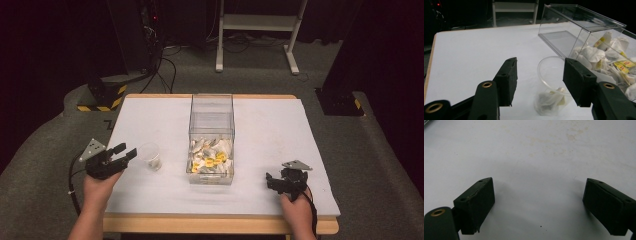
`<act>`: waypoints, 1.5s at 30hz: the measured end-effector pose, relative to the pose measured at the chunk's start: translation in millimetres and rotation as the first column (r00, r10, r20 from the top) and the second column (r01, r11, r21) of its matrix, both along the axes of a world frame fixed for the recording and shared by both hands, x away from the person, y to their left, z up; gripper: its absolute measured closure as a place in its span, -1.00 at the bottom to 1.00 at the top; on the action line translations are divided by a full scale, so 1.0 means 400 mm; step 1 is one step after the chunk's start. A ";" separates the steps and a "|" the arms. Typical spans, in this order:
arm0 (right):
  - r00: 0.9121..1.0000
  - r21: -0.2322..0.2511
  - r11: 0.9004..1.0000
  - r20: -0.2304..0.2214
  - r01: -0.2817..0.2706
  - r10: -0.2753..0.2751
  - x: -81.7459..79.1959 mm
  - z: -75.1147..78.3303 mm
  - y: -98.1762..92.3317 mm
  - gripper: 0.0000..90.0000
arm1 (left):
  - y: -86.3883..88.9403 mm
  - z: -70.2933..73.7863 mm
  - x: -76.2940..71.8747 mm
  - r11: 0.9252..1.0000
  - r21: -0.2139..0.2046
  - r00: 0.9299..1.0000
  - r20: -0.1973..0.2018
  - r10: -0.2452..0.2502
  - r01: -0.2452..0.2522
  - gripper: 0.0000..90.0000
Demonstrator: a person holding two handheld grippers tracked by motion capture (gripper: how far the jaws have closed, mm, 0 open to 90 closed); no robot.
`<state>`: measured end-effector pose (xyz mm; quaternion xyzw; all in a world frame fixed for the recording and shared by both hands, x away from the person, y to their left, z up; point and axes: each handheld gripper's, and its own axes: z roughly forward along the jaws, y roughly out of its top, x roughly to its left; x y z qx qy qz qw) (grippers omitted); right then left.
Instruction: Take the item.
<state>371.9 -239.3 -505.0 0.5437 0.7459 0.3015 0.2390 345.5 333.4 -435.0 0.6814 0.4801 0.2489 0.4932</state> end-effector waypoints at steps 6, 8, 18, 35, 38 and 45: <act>1.000 0.000 1.000 0.000 0.001 -0.001 0.000 0.000 0.000 -0.76 | 0.019 -0.033 0.001 0.999 0.039 0.999 -0.034 0.034 -0.033 -0.06; 1.000 0.000 1.000 0.000 0.001 -0.001 0.000 0.000 0.000 -0.76 | 0.023 -0.044 0.002 0.998 0.038 0.998 -0.043 0.044 -0.042 -0.08; 1.000 0.000 1.000 0.000 0.001 -0.001 0.000 0.000 0.000 -0.76 | 0.034 -0.111 0.013 0.990 0.129 0.991 -0.117 0.065 -0.050 -0.28; 1.000 0.000 1.000 0.001 0.001 -0.001 0.000 0.000 0.000 -0.76 | 0.019 -0.181 0.026 0.940 0.323 0.956 -0.224 0.189 -0.110 -0.72; 1.000 0.000 1.000 0.001 0.001 -0.001 -0.001 0.000 0.000 -0.76 | 0.026 -0.181 0.029 0.946 0.307 0.951 -0.245 0.190 -0.110 -0.75; 1.000 -0.001 1.000 0.001 0.001 -0.001 -0.001 0.000 0.000 -0.76 | 0.030 -0.183 0.030 0.954 0.278 0.945 -0.266 0.191 -0.114 -0.74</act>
